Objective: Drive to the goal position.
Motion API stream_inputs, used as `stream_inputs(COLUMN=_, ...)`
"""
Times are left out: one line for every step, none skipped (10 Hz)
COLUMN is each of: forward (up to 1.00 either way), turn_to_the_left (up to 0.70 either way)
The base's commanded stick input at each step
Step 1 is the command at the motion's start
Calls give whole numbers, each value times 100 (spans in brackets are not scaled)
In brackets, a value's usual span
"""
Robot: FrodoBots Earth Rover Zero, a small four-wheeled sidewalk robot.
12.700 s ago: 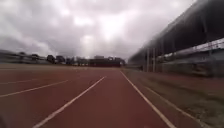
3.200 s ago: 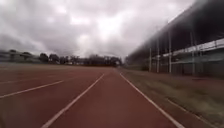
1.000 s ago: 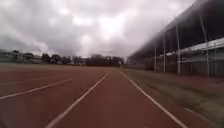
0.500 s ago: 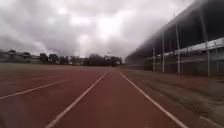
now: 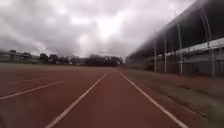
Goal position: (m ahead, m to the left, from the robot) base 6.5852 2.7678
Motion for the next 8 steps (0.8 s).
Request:
stream_inputs(forward=70, turn_to_the_left=0)
stream_inputs(forward=70, turn_to_the_left=0)
stream_inputs(forward=70, turn_to_the_left=0)
stream_inputs(forward=70, turn_to_the_left=0)
stream_inputs(forward=70, turn_to_the_left=-23)
stream_inputs(forward=70, turn_to_the_left=-23)
stream_inputs(forward=70, turn_to_the_left=-23)
stream_inputs(forward=70, turn_to_the_left=-23)
